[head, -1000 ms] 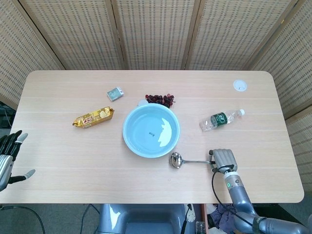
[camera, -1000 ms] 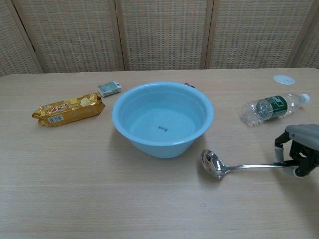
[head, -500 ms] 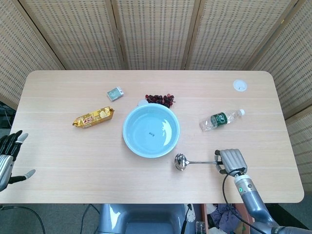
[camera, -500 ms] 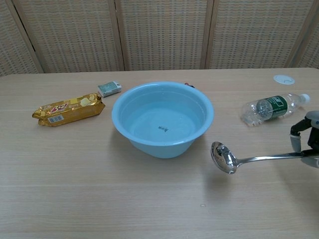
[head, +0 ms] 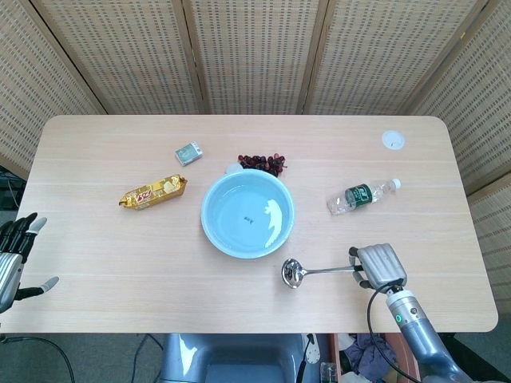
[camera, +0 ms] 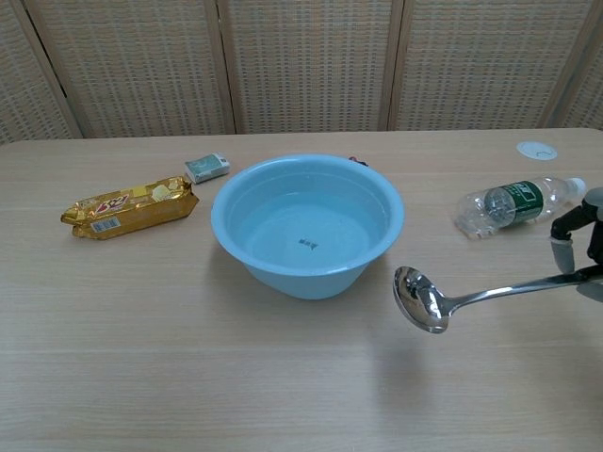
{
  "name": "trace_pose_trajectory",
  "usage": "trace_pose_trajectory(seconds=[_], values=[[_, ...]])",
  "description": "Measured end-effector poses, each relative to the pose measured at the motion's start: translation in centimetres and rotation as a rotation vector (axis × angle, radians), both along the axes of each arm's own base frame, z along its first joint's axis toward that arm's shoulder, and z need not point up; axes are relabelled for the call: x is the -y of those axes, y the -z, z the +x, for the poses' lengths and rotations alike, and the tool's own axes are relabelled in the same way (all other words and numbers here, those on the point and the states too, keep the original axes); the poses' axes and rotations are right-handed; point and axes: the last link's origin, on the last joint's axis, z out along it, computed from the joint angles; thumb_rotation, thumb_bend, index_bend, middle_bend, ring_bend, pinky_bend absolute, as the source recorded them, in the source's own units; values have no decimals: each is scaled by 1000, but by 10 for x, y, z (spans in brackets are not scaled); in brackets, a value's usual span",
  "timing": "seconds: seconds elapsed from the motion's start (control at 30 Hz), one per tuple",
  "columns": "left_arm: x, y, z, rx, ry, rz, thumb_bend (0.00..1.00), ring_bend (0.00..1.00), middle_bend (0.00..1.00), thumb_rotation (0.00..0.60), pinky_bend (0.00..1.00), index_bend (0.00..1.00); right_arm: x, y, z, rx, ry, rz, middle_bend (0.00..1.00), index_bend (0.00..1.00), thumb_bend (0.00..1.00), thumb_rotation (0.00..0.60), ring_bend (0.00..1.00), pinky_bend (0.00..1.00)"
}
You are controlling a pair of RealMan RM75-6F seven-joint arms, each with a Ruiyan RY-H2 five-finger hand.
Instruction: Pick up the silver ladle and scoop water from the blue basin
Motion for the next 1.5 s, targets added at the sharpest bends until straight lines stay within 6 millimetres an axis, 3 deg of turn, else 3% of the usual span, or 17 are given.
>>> trace_pose_trajectory(seconds=[0.3,0.7,0.87,1.07,1.5], values=[[-4,-2,1,4,6,4,0,0,0,600,0,0,27,-23,47,-41,-62,-34,906,715,612,600,929,1000],[-12,2,1,1,-2,-11,0,0,0,600,0,0,89,-32,116,-91,-48,-95,912,719,622,600,945,1000],[-17,3,0,2,-15,-18,0,0,0,600,0,0,118,-16,149,-140,-44,-104,924,727,665,600,964,1000],[-23,5,-4,3,-45,-30,0,0,0,600,0,0,141,22,181,-194,-65,-110,933,736,699,600,978,1000],[-29,2,-10,19,-73,-35,0,0,0,600,0,0,156,68,183,-336,-109,-155,935,739,699,600,978,1000]])
